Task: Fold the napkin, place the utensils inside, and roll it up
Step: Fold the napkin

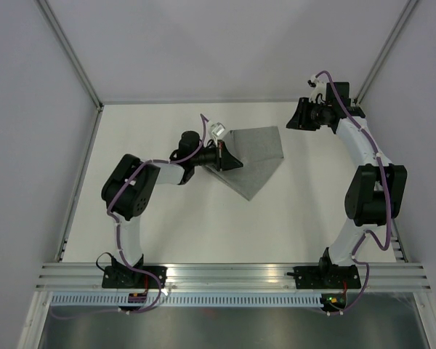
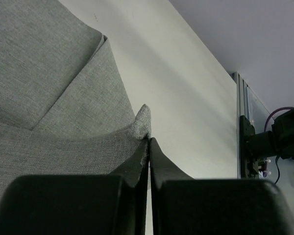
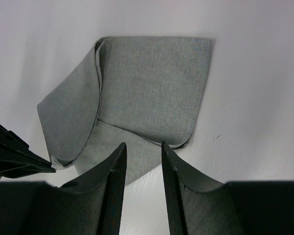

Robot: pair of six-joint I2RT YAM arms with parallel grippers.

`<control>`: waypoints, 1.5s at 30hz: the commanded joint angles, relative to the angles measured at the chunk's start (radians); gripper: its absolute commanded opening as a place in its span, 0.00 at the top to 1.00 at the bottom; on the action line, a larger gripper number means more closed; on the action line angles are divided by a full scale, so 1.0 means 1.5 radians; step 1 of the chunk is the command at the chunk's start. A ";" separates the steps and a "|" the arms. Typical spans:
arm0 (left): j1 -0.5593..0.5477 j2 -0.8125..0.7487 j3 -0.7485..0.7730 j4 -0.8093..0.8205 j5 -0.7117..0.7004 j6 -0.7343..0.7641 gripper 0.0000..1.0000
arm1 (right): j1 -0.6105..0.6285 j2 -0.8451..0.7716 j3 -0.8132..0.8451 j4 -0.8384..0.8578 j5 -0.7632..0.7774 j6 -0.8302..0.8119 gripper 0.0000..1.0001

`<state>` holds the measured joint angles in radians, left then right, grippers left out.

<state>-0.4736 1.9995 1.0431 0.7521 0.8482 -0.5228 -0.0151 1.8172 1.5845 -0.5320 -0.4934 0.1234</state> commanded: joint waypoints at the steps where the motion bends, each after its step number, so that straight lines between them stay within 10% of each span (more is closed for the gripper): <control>1: -0.015 0.008 -0.001 -0.026 0.022 0.076 0.98 | 0.005 -0.010 0.008 0.001 0.009 -0.001 0.60; 29: -0.032 -0.044 -0.016 -0.011 0.001 0.063 0.69 | 0.027 0.000 0.018 -0.004 0.018 -0.013 0.59; 45: 0.003 -0.292 -0.101 -0.152 -0.258 0.055 0.61 | 0.103 -0.012 0.031 -0.003 0.089 -0.049 0.59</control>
<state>-0.4885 1.6562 0.9310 0.5880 0.6006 -0.4175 0.0883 1.8172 1.5848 -0.5381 -0.4236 0.0734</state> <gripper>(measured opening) 0.371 0.414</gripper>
